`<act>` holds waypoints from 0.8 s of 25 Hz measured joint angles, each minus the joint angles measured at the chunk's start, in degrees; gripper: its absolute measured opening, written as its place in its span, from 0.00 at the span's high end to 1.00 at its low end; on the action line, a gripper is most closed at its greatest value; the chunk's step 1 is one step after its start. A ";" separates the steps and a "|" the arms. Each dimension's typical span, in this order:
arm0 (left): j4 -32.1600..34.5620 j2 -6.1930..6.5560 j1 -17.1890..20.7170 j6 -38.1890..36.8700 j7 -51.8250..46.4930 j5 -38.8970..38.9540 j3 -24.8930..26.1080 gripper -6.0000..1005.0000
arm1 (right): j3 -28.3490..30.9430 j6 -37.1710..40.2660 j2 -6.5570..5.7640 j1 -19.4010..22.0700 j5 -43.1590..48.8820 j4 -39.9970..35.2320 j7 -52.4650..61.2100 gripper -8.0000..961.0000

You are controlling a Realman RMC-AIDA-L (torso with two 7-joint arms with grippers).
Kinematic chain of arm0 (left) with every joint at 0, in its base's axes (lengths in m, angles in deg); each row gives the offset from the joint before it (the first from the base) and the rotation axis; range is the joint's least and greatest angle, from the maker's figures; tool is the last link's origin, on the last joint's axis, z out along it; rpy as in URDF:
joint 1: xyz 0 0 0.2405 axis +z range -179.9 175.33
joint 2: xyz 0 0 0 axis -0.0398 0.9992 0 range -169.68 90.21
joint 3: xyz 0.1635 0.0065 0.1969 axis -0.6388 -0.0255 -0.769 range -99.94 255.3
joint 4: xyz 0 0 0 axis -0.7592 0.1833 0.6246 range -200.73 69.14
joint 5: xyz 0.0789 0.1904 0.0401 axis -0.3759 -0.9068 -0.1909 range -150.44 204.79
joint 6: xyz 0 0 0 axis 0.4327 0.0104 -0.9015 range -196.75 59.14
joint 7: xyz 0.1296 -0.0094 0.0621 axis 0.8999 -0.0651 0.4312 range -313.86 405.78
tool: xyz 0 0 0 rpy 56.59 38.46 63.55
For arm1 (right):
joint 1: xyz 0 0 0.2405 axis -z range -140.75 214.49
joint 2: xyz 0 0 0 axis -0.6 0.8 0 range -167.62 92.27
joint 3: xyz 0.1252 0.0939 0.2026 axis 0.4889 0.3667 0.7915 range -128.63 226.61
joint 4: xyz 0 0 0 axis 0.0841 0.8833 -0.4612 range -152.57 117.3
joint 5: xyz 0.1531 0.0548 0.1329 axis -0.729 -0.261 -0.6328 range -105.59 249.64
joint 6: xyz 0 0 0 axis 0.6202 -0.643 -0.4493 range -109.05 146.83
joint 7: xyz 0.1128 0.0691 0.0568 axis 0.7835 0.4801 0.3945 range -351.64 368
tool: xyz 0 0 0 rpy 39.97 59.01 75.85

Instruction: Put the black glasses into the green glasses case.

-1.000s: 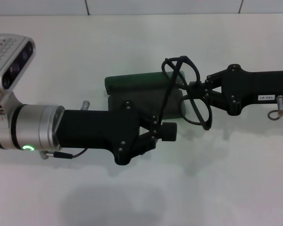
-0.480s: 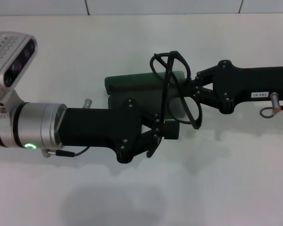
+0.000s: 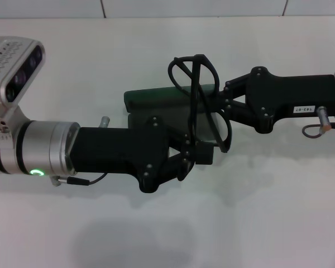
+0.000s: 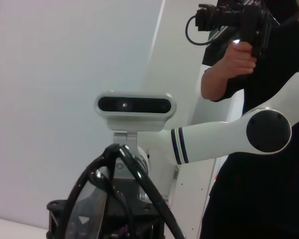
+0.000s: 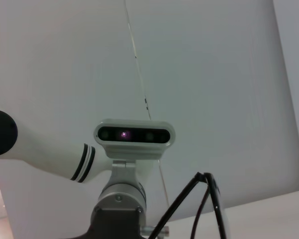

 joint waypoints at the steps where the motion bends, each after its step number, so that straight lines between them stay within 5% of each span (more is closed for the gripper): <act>1: 0.00 0.00 -0.01 0.02 0.00 0.01 0.00 0.95 | -0.30 0.01 0.05 -0.08 -0.37 0.08 0.00 0.91; 20: -0.64 0.00 -0.07 0.24 0.00 0.07 0.00 0.95 | -8.47 -0.20 0.19 -0.37 -8.71 0.22 -0.02 0.91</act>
